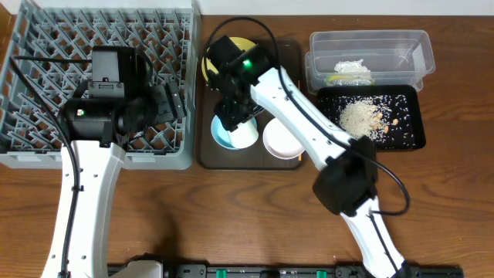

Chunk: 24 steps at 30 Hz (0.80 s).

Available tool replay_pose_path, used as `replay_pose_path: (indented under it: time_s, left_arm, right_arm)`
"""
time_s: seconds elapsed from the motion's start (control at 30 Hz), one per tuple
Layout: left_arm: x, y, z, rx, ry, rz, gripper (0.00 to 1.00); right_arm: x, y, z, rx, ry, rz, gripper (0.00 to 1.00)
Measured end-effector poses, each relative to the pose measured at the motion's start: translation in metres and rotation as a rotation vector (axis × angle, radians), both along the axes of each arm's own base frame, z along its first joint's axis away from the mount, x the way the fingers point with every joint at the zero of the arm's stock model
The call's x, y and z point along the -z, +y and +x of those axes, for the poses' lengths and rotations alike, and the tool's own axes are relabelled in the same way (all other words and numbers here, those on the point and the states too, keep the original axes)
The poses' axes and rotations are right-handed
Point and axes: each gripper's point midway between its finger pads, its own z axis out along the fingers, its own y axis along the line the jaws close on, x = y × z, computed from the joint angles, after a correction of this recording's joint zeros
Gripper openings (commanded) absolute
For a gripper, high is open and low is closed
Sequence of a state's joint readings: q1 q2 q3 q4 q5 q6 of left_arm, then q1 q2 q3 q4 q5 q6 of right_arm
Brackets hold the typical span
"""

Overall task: Sort waste into correct bins and load items into the dishwasher
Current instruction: 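Lower the white cup onto the brown tray beside the light-blue bowl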

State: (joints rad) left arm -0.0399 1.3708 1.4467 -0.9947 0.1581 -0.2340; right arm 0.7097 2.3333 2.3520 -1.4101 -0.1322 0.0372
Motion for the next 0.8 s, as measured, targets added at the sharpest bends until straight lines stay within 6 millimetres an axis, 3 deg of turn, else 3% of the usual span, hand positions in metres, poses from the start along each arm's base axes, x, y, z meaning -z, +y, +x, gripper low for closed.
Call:
replay_pose_path:
  time_s: [0.13,0.23,0.37,0.53,0.67,0.8]
  left_arm:
    - [-0.001,0.001,0.001,0.001,-0.007,0.010,0.88]
    - [0.000,0.005,0.002,-0.011,-0.008,0.029,0.88]
    - [0.000,0.018,0.003,-0.050,-0.009,0.061,0.88]
    - [0.000,0.051,0.002,-0.153,-0.006,0.074,0.88]
    - [0.000,0.069,0.001,-0.210,-0.003,0.067,0.88]
    - [0.000,0.072,0.000,-0.218,-0.003,0.060,0.88]
  right_arm:
    - [-0.031,-0.003,-0.016,-0.042,-0.051,-0.012,0.49]
    - [-0.037,0.004,-0.033,-0.093,-0.058,-0.030,0.48]
    - [-0.020,0.014,-0.053,-0.153,-0.041,-0.082,0.48]
    - [0.013,0.021,-0.073,-0.205,0.003,-0.144,0.49]
    - [0.035,0.020,-0.070,-0.205,-0.004,-0.171,0.50]
    - [0.049,0.018,-0.060,-0.200,-0.044,-0.193,0.51]
